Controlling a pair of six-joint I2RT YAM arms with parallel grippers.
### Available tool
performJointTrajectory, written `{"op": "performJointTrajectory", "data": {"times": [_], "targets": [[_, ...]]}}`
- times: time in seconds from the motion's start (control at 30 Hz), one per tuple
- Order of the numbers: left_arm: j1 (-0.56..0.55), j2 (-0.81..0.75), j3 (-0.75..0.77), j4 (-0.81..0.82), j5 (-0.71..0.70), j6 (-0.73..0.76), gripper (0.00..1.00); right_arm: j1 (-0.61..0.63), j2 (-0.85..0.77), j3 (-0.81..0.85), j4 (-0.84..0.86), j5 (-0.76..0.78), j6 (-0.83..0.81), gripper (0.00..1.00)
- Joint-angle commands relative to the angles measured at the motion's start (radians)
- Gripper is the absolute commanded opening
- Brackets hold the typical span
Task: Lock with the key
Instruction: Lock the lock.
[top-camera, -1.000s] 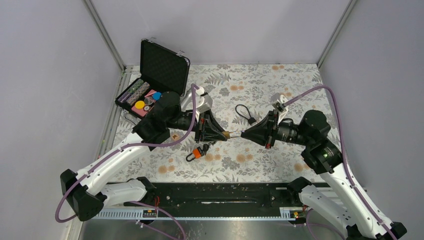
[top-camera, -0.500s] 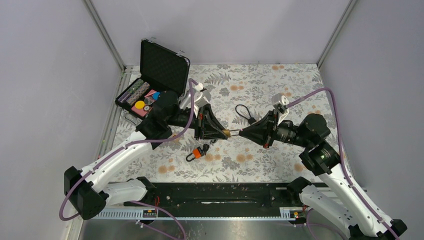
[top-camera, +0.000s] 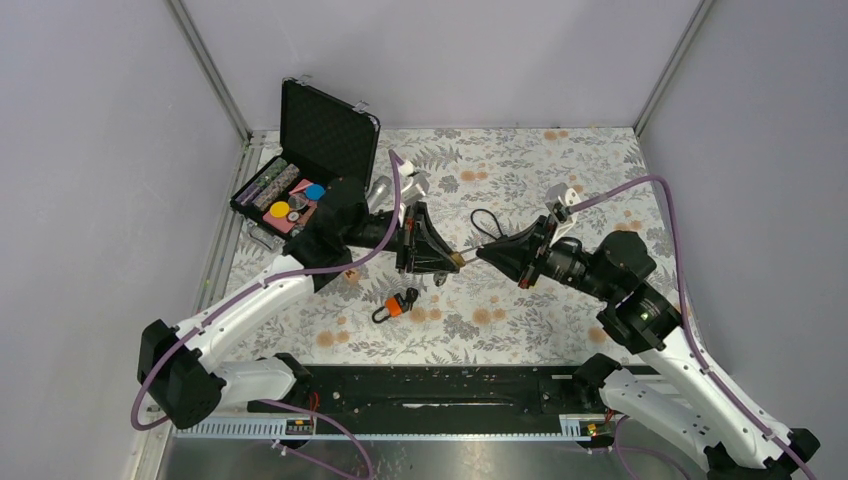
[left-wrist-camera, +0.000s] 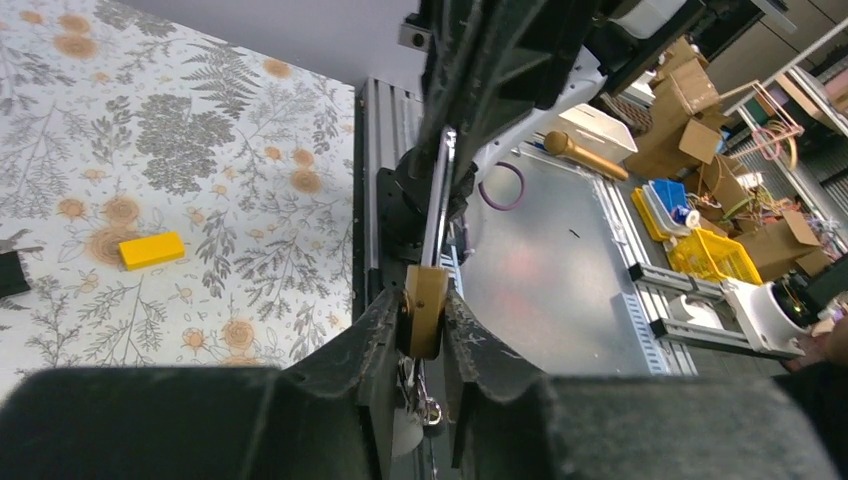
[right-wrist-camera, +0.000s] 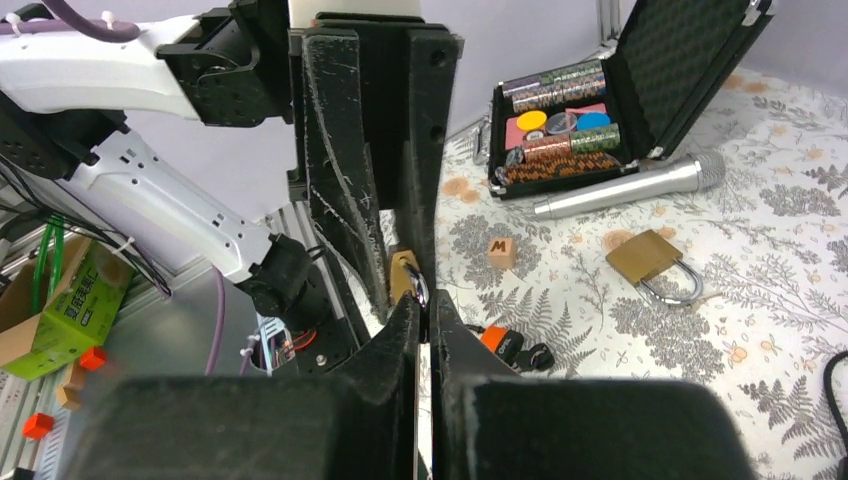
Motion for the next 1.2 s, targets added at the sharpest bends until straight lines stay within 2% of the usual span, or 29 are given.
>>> {"op": "performJointTrajectory", "data": {"times": [0.0,0.1,0.13,0.2,0.33,0.4,0.5,0.6,0.8,0.97,1.03,1.17], "targets": [[-0.003,-0.030,0.015,0.005,-0.092,0.119,0.33,0.050,0.007,0.078,-0.138,0.066,-0.059,0.00],[0.009,-0.051,0.015,-0.110,-0.118,0.230,0.65,0.049,0.018,0.125,-0.227,0.061,-0.104,0.00],[0.011,-0.056,0.013,-0.123,-0.130,0.259,0.73,0.050,0.028,0.141,-0.268,0.054,-0.126,0.00],[0.013,-0.063,0.013,-0.173,-0.148,0.323,0.81,0.050,0.056,0.174,-0.350,0.039,-0.179,0.00],[0.013,-0.046,0.028,-0.223,-0.132,0.403,0.83,0.049,0.114,0.218,-0.457,-0.045,-0.249,0.00],[0.013,-0.016,0.038,-0.229,-0.103,0.410,0.82,0.049,0.148,0.236,-0.497,-0.106,-0.268,0.00],[0.011,0.030,0.047,-0.231,-0.050,0.415,0.73,0.049,0.196,0.267,-0.525,-0.145,-0.267,0.00],[0.000,0.060,0.037,-0.240,-0.001,0.444,0.68,0.050,0.246,0.298,-0.540,-0.160,-0.247,0.00],[-0.026,0.070,0.006,-0.317,0.080,0.575,0.70,0.050,0.291,0.325,-0.538,-0.164,-0.237,0.00],[-0.045,0.079,0.010,-0.325,0.086,0.593,0.69,0.049,0.315,0.331,-0.524,-0.185,-0.229,0.00],[-0.050,0.094,0.022,-0.325,0.080,0.586,0.60,0.049,0.324,0.330,-0.508,-0.201,-0.222,0.00],[-0.049,0.114,0.055,-0.381,0.056,0.612,0.31,0.050,0.357,0.343,-0.492,-0.230,-0.204,0.00]]}}
